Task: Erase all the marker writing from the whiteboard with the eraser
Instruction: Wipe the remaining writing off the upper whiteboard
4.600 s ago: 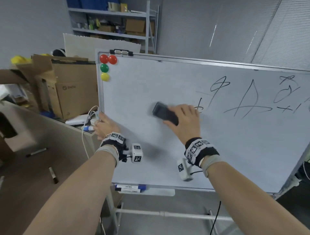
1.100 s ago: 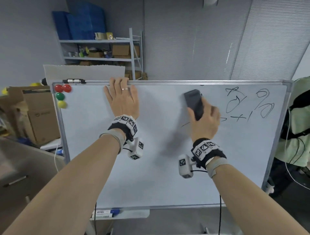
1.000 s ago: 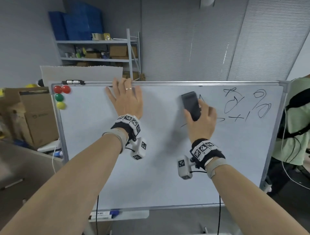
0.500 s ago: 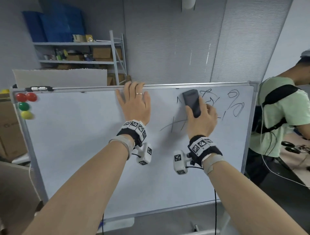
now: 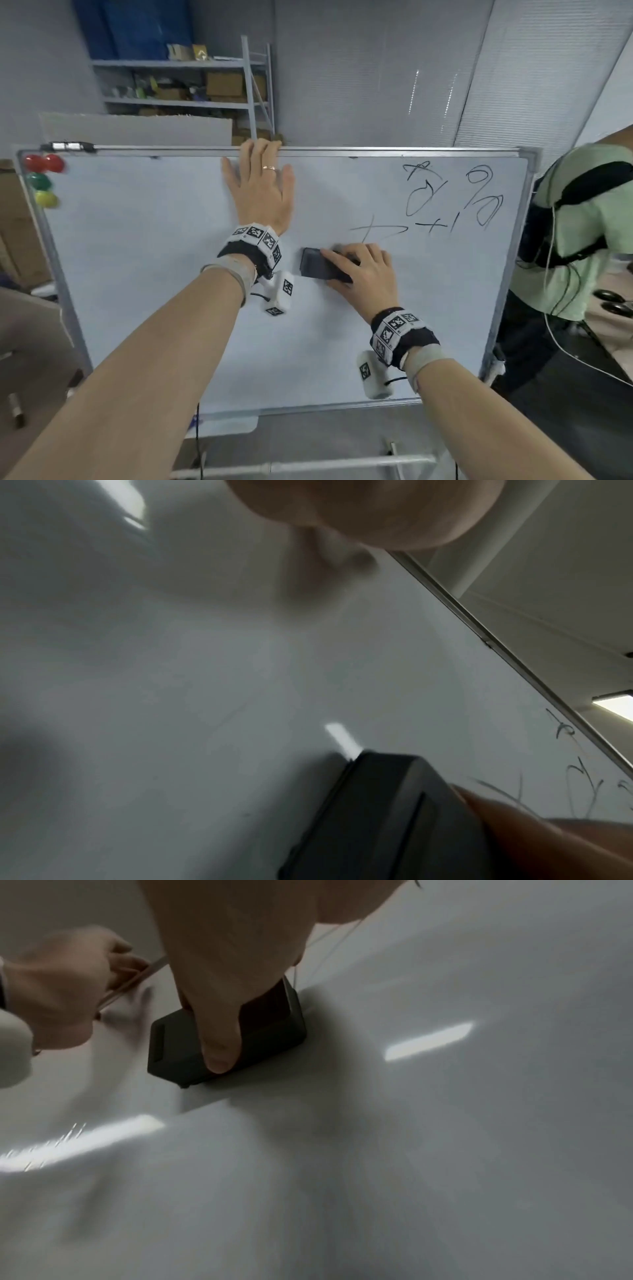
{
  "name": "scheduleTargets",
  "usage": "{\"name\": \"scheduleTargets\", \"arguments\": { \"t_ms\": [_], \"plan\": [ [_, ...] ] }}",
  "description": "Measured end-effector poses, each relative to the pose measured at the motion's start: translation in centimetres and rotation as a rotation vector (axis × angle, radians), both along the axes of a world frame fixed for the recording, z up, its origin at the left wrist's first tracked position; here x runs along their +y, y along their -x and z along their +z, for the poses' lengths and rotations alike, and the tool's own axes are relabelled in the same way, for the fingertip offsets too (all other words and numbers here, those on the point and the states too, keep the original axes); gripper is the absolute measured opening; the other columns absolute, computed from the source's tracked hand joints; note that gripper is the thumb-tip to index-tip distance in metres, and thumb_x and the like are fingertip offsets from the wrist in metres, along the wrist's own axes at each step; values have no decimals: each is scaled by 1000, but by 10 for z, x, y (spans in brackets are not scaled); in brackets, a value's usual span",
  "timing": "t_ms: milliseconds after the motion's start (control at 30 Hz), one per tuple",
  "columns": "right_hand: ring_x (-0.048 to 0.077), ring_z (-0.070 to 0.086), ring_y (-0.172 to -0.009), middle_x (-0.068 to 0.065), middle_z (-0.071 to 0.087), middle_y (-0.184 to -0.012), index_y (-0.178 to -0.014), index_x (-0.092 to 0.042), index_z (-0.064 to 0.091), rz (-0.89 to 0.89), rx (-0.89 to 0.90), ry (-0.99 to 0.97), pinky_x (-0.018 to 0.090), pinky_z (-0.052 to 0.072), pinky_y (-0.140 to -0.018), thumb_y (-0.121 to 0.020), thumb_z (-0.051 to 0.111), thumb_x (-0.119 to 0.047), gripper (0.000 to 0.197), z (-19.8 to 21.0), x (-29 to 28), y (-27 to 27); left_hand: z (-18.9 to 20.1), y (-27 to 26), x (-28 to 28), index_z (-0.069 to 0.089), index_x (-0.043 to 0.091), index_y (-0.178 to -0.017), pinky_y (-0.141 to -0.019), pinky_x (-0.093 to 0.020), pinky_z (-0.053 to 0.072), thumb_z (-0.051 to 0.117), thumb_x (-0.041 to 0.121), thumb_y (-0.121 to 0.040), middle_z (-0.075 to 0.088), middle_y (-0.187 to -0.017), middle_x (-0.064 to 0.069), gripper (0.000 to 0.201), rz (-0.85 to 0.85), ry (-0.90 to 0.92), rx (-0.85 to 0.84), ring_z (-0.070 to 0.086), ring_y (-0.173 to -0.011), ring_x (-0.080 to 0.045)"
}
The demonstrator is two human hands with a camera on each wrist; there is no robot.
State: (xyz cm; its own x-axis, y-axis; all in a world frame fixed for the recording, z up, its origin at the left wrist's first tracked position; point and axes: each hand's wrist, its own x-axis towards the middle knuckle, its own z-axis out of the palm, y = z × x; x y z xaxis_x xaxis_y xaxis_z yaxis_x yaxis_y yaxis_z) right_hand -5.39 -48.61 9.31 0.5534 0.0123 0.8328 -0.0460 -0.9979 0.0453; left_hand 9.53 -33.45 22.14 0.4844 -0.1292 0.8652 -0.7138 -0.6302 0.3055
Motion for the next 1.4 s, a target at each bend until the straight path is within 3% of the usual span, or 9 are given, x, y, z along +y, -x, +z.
{"name": "scheduleTargets", "arguments": {
  "t_ms": [100, 267, 467, 633, 833, 933, 1100, 1267, 1400],
  "plan": [
    [24, 54, -97, -6, 63, -112, -131, -38, 64, -42, -54, -50, 38, 39, -83, -80, 77, -47, 53, 11, -6, 3, -2, 3, -4, 45, 25, -142, -121, -55, 5, 32, 41, -98, 42, -150, 5, 49, 24, -6, -9, 26, -147, -18],
    [23, 48, -98, 0, 59, -111, -133, -34, 63, -216, -302, -372, 38, 39, -88, -86, 72, -50, 50, 42, -18, -4, -6, -1, -2, 44, 25, -144, -121, -55, 6, 36, 38, -97, 41, -151, 6, 49, 20, -9, -40, 26, -148, -19],
    [25, 52, -95, -2, 62, -109, -131, -34, 65, -89, -84, -156, 42, 45, -80, -81, 78, -41, 52, 6, 2, -3, -7, -10, -4, 46, 23, -142, -121, -57, 9, 39, 32, -98, 43, -149, 4, 46, 35, 30, -57, 28, -148, -21],
    [26, 54, -96, 0, 62, -111, -136, -33, 60, -232, -173, -120, 39, 39, -81, -90, 67, -50, 49, 7, -19, 6, -6, -5, -9, 48, 23, -141, -121, -57, 10, 39, 29, -98, 45, -149, 5, 44, 30, 34, -75, 30, -147, -20],
    [32, 54, -103, 13, 59, -121, -142, -25, 55, -479, -398, -528, 41, 39, -87, -94, 59, -54, 56, 21, -64, 25, -6, 4, -11, 49, 24, -140, -120, -57, 11, 41, 30, -97, 46, -147, 3, 44, 84, 51, -83, 30, -146, -22],
    [29, 52, -98, 9, 59, -114, -138, -28, 59, -375, -383, -368, 41, 38, -86, -90, 68, -48, 53, 24, -64, 24, -3, 10, -22, 53, 26, -136, -119, -59, 11, 45, 30, -90, 47, -145, -3, 46, 122, 60, -51, 31, -145, -28],
    [25, 54, -92, -1, 62, -110, -134, -31, 62, -51, -84, 48, 39, 36, -80, -83, 77, -45, 55, 32, -46, 14, 9, 36, -67, 55, 19, -130, -119, -61, 6, 45, 27, -83, 52, -138, -2, 49, 76, -26, -49, 36, -141, -26],
    [28, 55, -91, 3, 62, -107, -137, -30, 60, -192, -213, -39, 41, 39, -80, -95, 60, -53, 48, 40, -110, 37, 11, 52, -107, 54, 25, -130, -119, -60, 8, 40, 27, -88, 50, -134, -1, 45, 80, -24, -26, 38, -137, -24],
    [31, 55, -103, 11, 59, -118, -144, -27, 52, -418, -280, -326, 42, 39, -89, -96, 55, -58, 57, 40, -177, 73, 8, 51, -111, 53, 22, -131, -119, -61, 8, 38, 24, -89, 48, -138, -2, 45, 134, -19, -30, 34, -140, -25]
  ]
}}
